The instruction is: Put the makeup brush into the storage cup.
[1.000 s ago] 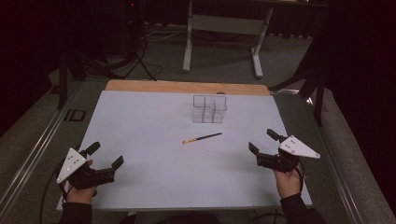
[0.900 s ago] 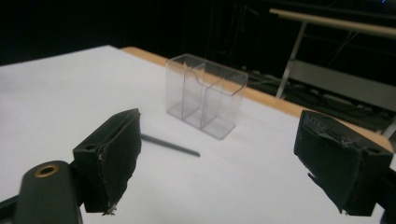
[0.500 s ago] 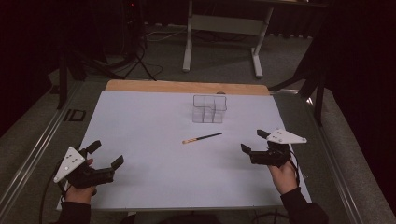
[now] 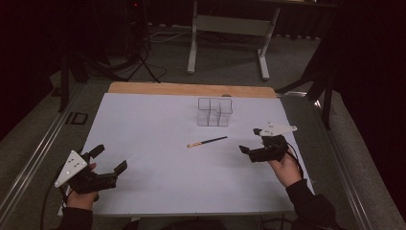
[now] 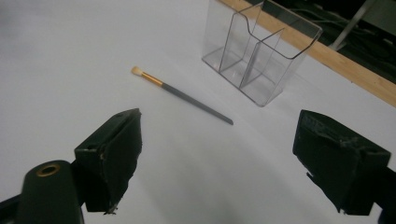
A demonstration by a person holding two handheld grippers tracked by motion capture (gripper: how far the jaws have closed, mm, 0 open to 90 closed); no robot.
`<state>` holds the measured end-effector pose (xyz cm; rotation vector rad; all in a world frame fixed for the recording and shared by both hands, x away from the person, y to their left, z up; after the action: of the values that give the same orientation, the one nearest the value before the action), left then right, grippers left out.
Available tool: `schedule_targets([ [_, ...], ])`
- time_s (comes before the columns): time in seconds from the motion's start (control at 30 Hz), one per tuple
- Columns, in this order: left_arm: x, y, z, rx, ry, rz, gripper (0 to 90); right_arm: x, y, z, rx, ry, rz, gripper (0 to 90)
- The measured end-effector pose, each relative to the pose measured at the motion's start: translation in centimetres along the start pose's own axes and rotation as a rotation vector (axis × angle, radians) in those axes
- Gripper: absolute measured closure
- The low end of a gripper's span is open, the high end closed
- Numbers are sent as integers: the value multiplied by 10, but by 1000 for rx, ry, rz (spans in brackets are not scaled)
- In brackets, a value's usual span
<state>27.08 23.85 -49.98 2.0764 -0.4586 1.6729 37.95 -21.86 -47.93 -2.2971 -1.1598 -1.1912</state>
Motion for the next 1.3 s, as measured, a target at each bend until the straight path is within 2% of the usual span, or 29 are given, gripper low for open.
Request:
schedule_targets([
  [0.1, 0, 1, 0, -3, -4, 11, 0, 0, 2, 8, 20, -42, -15, 155],
  [0.27, 0, 2, 0, -7, -4, 10, 0, -1, 2, 22, 88, -140, -52, 159],
  [0.43, 1, 4, 0, -15, -4, 16, 0, 0, 1, 33, 129, -218, -103, 159],
  [0.53, 1, 4, 0, -17, -5, 17, 0, 1, 1, 39, 162, -260, -105, 158],
  [0.7, 0, 4, 0, -17, -7, 14, 0, 3, 5, 48, 164, -316, -129, 157],
  [0.83, 0, 4, 0, -18, -9, 15, 0, 5, 7, 54, 195, -365, -122, 157],
  [0.9, -1, 4, 0, -19, -10, 15, 0, 6, 9, 57, 190, -382, -142, 155],
  [1.0, -1, 4, 1, -23, -13, 17, 0, 6, 7, 62, 234, -429, -154, 157],
  [1.1, -1, 4, 1, -25, -13, 15, 0, 2, 4, 66, 280, -501, -190, 162],
  [1.2, -1, 4, 1, -25, -14, 14, 0, -1, 1, 70, 321, -557, -205, 162],
  [1.3, -1, 4, 1, -26, -12, 12, 0, -1, 1, 74, 329, -602, -226, 162],
])
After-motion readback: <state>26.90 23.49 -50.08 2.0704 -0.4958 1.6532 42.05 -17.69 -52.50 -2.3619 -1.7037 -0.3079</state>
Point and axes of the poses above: each handheld gripper's, and its own axes: z roughly forward along the jaws, x roughly out of its top, y roughly to its right, the point moved 6 cm from there along z, roughly forward along the jaws
